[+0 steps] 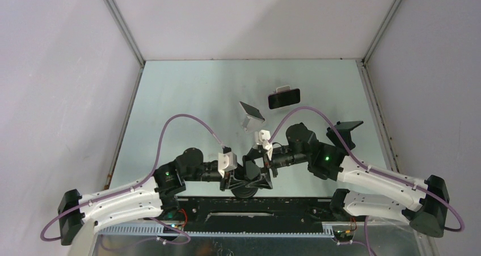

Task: Remove the phone from the phone stand

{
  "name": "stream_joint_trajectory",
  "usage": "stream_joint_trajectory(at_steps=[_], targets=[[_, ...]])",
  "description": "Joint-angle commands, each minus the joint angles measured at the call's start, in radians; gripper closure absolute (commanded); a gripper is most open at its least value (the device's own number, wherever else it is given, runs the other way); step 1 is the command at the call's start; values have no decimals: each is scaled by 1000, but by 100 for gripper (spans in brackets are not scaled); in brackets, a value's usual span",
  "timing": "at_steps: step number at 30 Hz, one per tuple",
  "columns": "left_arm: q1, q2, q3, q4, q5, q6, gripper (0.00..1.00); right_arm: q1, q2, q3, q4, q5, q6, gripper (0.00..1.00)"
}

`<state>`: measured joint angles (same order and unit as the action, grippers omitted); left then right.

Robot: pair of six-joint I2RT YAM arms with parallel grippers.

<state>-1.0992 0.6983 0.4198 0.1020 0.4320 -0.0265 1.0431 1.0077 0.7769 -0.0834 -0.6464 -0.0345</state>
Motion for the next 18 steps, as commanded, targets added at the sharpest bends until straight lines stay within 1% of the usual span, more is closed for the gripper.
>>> stream_joint_trajectory(at_steps=[1,4,6,7,8,9,10,11,12,13,14,15,17,18], targets=[[-5,-34,11,84,41,6,100,5,5,47,8,-28,1,13],[-6,-33,14,81,42,6,100,6,0,53,1,-35,3,17],[-6,-33,17,71,43,8,100,6,-1,53,4,-40,2,23],[-6,-35,17,68,42,8,100,6,0,53,7,-43,2,29],[-6,-36,14,68,41,8,100,5,1,53,9,-42,4,32],[-5,-38,14,68,41,8,100,6,0,53,13,-40,6,38],[-5,-38,12,69,40,8,100,6,-1,54,11,-36,10,40],[-5,-37,12,70,40,8,100,5,-1,56,9,-29,11,48],[-5,-35,16,65,41,9,100,5,-1,56,8,-22,9,53],[-5,-32,20,61,42,9,100,5,-2,55,4,-2,5,64],[-5,-27,28,49,43,9,100,5,1,56,3,11,1,70],[-5,-24,31,44,45,10,100,6,4,56,1,43,-6,78],[-5,-18,34,42,54,9,100,4,13,56,-3,87,-17,85],[-5,-11,33,47,56,5,100,0,23,56,-7,96,-21,87]])
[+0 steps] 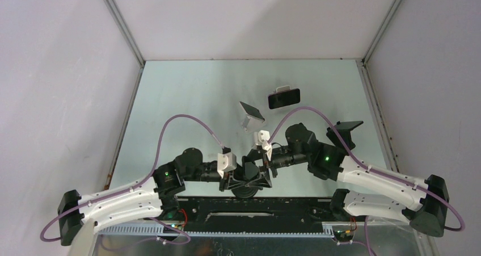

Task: Remove the phone from the phone stand

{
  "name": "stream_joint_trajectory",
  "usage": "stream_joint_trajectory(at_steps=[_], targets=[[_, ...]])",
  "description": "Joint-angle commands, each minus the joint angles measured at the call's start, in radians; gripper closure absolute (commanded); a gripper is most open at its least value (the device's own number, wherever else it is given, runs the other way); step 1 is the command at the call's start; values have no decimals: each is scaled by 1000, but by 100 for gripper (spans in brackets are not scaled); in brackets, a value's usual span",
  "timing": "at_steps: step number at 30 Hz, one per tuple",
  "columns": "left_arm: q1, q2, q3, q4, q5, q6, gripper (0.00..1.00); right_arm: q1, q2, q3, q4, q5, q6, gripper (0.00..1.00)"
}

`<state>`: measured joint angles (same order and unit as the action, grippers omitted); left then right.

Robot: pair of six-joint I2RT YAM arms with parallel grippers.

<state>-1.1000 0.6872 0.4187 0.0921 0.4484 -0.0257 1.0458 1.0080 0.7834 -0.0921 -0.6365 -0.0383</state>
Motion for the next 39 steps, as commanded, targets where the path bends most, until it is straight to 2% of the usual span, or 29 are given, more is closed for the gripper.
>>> stream_joint_trajectory(at_steps=[1,9,23,34,39], targets=[[-4,5,35,61,50,1,100,-6,26,50,-1,98,-20,91],[-40,26,25,108,38,-12,100,-129,78,50,-25,26,-30,100],[-130,118,2,283,58,-47,100,-252,177,43,23,11,-157,100],[-177,169,35,279,82,-27,100,-316,298,43,136,-7,-177,100],[-186,170,37,280,93,-21,100,-356,371,46,175,-83,-196,100]])
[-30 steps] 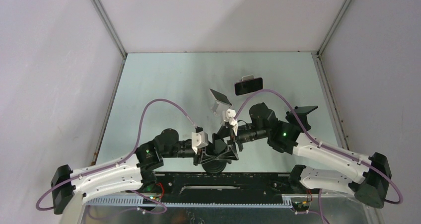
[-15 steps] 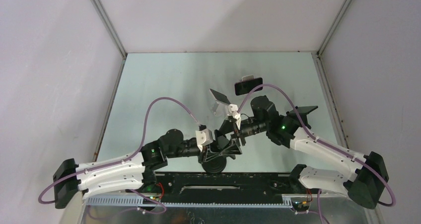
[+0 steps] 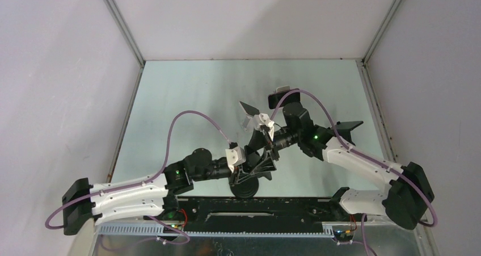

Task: Remove the phone from the phone stand

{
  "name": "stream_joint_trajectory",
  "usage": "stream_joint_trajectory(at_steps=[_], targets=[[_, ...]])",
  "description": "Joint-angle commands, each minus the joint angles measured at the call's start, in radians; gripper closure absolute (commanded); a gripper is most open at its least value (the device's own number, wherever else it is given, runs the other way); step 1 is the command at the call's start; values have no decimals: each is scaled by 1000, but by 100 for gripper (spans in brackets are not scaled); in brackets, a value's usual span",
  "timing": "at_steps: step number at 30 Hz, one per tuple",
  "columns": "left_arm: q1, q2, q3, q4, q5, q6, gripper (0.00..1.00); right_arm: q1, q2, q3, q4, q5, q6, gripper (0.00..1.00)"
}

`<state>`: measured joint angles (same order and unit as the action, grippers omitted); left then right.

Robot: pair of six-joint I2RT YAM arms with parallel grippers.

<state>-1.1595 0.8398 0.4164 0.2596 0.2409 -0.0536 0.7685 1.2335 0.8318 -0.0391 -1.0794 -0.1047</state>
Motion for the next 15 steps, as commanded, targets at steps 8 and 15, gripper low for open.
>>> stream_joint_trajectory(at_steps=[8,15], targets=[[-129,2,35,97,321,16,100,-83,200,46,19,388,-191,100],[-130,-7,38,89,355,15,100,-54,182,47,-19,530,-233,100]])
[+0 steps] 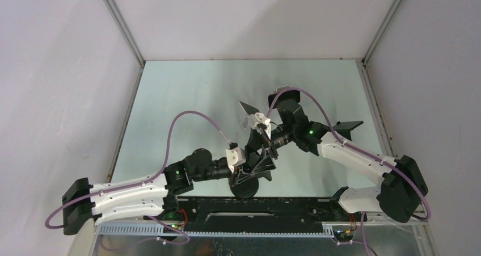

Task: Remove the phone from the phone stand

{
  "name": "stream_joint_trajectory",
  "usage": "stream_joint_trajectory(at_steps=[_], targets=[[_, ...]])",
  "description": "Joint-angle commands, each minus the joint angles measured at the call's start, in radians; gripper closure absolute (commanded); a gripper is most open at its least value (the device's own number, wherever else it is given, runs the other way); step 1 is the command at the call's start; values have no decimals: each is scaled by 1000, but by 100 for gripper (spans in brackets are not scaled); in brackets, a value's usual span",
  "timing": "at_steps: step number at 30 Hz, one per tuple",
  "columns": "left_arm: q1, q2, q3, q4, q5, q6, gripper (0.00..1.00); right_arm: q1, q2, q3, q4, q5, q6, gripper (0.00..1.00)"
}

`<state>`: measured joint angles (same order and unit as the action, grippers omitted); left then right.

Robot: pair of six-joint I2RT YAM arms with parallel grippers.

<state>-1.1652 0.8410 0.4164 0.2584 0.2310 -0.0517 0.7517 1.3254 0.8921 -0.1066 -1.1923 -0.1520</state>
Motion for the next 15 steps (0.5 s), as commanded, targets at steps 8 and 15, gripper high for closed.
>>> stream_joint_trajectory(at_steps=[8,15], targets=[[-146,-14,46,75,366,16,100,-40,100,-13,70,732,-202,100],[-177,-16,49,77,379,13,100,-45,132,-13,96,784,-210,100]])
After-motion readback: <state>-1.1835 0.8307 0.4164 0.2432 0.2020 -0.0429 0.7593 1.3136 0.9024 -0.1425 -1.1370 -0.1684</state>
